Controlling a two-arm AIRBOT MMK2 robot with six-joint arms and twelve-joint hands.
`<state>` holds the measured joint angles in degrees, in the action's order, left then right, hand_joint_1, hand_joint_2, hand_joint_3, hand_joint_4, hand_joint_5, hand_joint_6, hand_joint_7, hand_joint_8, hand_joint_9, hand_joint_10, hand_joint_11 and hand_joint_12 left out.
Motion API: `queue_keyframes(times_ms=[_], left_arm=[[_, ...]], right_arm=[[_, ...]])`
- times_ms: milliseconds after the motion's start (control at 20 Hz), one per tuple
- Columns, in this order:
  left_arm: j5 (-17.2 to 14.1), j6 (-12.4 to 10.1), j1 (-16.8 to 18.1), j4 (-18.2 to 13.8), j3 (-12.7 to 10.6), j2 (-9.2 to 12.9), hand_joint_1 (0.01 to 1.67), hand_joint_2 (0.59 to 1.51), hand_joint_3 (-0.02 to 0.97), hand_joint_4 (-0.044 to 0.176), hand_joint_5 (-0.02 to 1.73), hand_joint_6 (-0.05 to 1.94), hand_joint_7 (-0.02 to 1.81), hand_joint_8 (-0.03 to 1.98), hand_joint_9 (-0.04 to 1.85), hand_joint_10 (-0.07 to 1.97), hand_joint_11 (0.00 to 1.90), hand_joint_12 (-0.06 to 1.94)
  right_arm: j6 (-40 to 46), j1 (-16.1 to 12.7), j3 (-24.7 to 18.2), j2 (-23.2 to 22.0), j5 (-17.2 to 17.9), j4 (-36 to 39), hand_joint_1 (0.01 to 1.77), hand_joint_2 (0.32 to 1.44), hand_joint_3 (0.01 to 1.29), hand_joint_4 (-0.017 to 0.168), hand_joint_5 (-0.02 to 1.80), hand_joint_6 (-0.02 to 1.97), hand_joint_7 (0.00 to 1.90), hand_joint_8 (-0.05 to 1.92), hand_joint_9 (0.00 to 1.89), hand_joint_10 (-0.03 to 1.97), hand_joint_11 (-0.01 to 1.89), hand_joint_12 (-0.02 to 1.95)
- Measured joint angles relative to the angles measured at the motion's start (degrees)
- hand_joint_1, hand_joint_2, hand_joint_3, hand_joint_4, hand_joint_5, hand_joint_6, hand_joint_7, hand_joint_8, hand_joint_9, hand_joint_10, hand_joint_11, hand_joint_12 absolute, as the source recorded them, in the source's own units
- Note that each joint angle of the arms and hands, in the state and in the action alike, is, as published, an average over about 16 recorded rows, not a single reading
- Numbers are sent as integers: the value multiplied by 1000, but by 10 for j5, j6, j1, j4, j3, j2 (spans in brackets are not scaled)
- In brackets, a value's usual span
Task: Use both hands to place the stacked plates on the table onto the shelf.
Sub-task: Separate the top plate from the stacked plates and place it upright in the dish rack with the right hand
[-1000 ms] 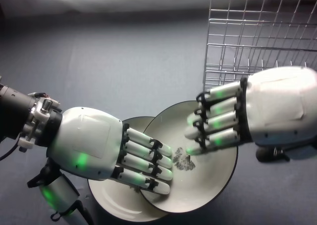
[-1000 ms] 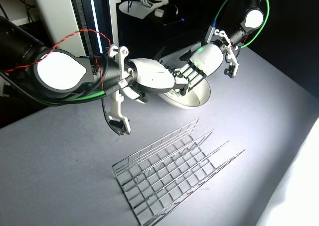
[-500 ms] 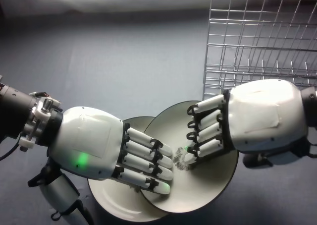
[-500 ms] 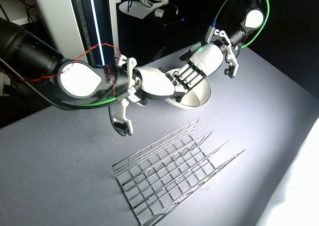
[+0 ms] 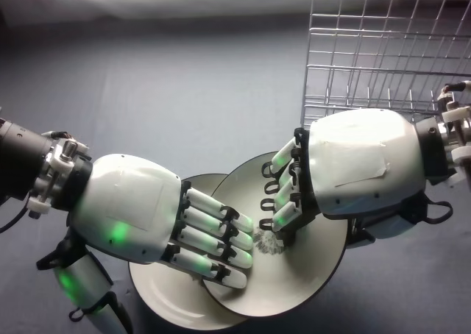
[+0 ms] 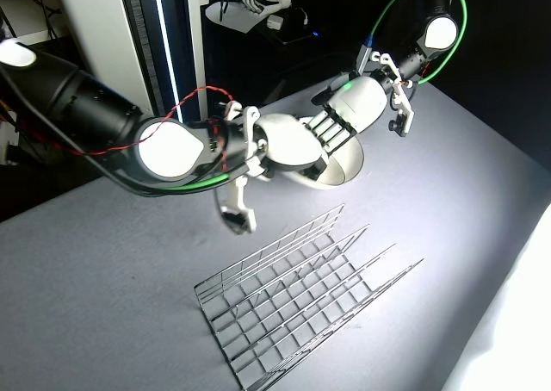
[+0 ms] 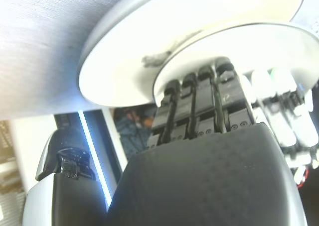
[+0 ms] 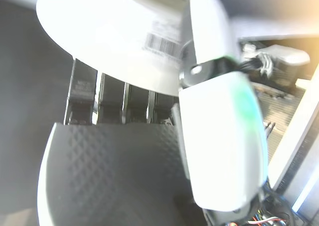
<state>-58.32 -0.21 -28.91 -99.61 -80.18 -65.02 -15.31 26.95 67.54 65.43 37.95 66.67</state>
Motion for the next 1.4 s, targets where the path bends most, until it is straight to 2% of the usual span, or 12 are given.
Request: queue_keyframes(times_ms=[350,650,800,1150,1400], left_arm=[[2,-11,6,3,4,11,15,1120,16,1,2,-1,-6,-12,6,1,16,-9],[1,-29,24,17,19,39,15,1120,16,2,6,6,7,-8,15,5,15,-1],[-1,-39,36,30,28,62,15,1120,16,2,9,9,13,-7,20,8,14,1],[-10,-65,58,62,44,129,15,1120,16,1,16,8,19,-6,23,8,14,1],[-15,-81,62,81,45,175,15,1121,15,0,19,8,19,-7,23,8,14,1]], right_arm=[[0,-6,4,11,4,-1,1238,973,14,1,820,656,919,333,976,297,813,941],[0,-15,-2,5,7,-5,1251,948,14,5,864,765,961,482,997,669,893,994],[0,-23,-11,-3,6,-15,1265,947,14,4,898,768,986,528,994,833,902,1001],[2,-52,-48,-36,-5,-56,1305,951,14,5,978,810,1041,599,997,1014,885,987],[3,-74,-79,-61,-19,-109,1334,961,14,2,1006,865,1062,672,999,1031,893,964]])
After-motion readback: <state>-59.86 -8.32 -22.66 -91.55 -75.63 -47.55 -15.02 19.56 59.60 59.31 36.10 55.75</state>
